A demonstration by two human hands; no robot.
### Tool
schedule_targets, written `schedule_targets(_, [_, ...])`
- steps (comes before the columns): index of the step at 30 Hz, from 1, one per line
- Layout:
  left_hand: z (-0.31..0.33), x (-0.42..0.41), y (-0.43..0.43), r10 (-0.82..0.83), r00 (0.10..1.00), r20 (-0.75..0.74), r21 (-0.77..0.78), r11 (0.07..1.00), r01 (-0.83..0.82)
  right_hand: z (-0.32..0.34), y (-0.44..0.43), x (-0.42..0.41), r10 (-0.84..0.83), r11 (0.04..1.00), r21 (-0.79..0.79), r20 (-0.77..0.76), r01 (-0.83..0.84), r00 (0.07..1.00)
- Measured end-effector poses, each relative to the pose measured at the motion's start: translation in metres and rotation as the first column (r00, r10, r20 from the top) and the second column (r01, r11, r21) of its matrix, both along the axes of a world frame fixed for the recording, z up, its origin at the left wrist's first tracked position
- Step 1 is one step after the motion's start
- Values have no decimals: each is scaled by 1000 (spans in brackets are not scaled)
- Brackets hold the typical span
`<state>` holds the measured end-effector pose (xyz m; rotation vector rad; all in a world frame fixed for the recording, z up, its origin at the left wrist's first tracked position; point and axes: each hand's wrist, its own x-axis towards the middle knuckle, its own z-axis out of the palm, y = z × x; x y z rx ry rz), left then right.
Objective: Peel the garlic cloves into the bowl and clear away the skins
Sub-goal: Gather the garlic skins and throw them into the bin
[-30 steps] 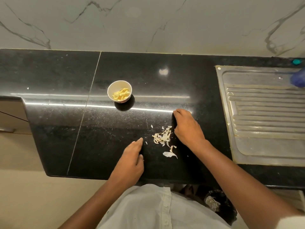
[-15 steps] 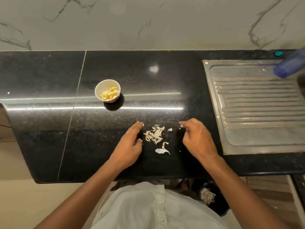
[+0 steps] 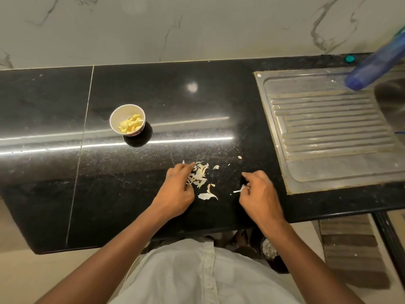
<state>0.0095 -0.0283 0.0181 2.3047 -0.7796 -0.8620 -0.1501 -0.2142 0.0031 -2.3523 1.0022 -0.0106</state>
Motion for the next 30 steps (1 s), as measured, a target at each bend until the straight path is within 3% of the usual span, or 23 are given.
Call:
schedule_targets(6, [5, -6, 1, 9, 998, -68, -97, 995, -16, 1, 31, 42, 265, 956, 85, 167, -282, 950])
schedule_targets(9, [7, -1, 7, 90, 996, -27, -139, 986, -93, 7, 22, 51, 283, 952, 56, 212, -300, 935])
schedule_targets(13, [2, 11, 16, 104, 991, 89, -70, 993, -98, 7, -11, 53, 151, 986, -77, 75, -145, 986])
schedule_targets(16, [-6, 11, 15, 6, 998, 55, -27, 1000, -4, 0, -18, 52, 118, 989, -77, -90, -125, 989])
schedule_targets(20, [-11, -7, 10, -97, 995, 18, -75, 992, 98, -8, 20, 44, 312, 950, -4, -62, -313, 948])
schedule_targets(24, [-8, -16, 13, -76, 989, -129, -156, 986, 56, -7, 43, 43, 501, 860, 66, 74, -505, 862])
schedule_targets(26, [-6, -12, 20, -4, 990, -141, -165, 986, -20, -3, 37, 47, 456, 886, 39, 114, -463, 882])
schedule_targets(30, [2, -6, 32, 120, 987, -110, -132, 982, -135, 4, 9, 51, 204, 979, -30, 70, -202, 977])
